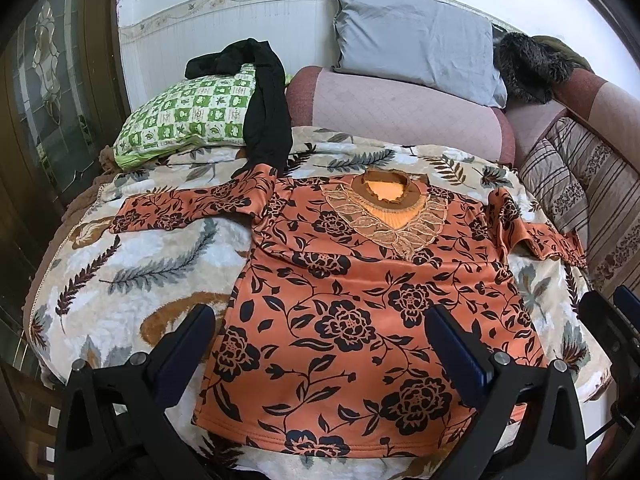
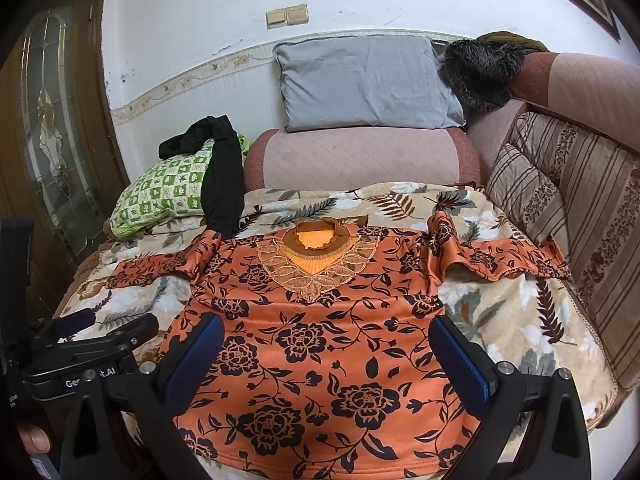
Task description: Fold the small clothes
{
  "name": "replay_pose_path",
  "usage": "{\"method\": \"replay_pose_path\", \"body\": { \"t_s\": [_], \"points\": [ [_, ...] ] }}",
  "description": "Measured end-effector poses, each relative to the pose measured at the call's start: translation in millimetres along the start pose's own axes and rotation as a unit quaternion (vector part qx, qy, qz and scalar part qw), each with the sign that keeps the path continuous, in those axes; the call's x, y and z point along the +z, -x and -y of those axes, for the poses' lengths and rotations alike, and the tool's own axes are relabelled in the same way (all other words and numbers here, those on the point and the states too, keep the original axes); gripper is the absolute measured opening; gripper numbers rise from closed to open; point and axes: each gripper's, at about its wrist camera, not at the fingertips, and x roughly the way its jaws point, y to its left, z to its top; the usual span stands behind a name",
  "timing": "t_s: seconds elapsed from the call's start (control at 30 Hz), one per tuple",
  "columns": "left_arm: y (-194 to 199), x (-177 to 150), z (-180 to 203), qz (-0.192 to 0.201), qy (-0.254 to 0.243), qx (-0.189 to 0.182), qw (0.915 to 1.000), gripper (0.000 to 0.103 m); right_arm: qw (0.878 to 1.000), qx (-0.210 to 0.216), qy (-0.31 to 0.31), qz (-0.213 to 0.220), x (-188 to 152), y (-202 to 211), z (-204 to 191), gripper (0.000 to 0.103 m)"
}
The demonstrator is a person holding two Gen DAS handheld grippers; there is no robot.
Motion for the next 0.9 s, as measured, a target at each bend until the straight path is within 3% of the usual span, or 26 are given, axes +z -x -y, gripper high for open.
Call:
{"method": "replay_pose_path", "body": {
  "t_s": [0.43,0.57,0.63,0.73,0.83,0.9],
  "points": [
    [-27.4,-3.8,3.3,-0.028,0.002,-0.001,0.9996,0.103,1.000,0.006,-0.020,-0.022,-6.5,-18.2,14.3,0.103],
    [-59.5,-16.3,2.1,-0.063,-0.005,0.015,0.9979,0.103,0.995,0.028,-0.085,-0.051,-18.1,-35.8,54.0,0.103],
    [-78.2,-24.2,0.4,-0.084,-0.010,0.027,0.9960,0.103,0.987,0.041,-0.144,-0.063,-24.9,-48.9,91.2,0.103],
    [-101.8,-35.4,-2.7,-0.106,-0.014,0.044,0.9933,0.103,0.962,0.051,-0.260,-0.068,-31.6,-73.0,167.1,0.103],
    [-121.2,-42.9,-4.6,-0.124,-0.017,0.053,0.9907,0.103,0.912,0.059,-0.404,-0.041,-39.7,-99.7,258.6,0.103],
    [-128.8,-43.5,-5.0,-0.125,-0.018,0.056,0.9904,0.103,0.873,0.068,-0.483,-0.020,-45.6,-123.0,318.0,0.101]
  ]
}}
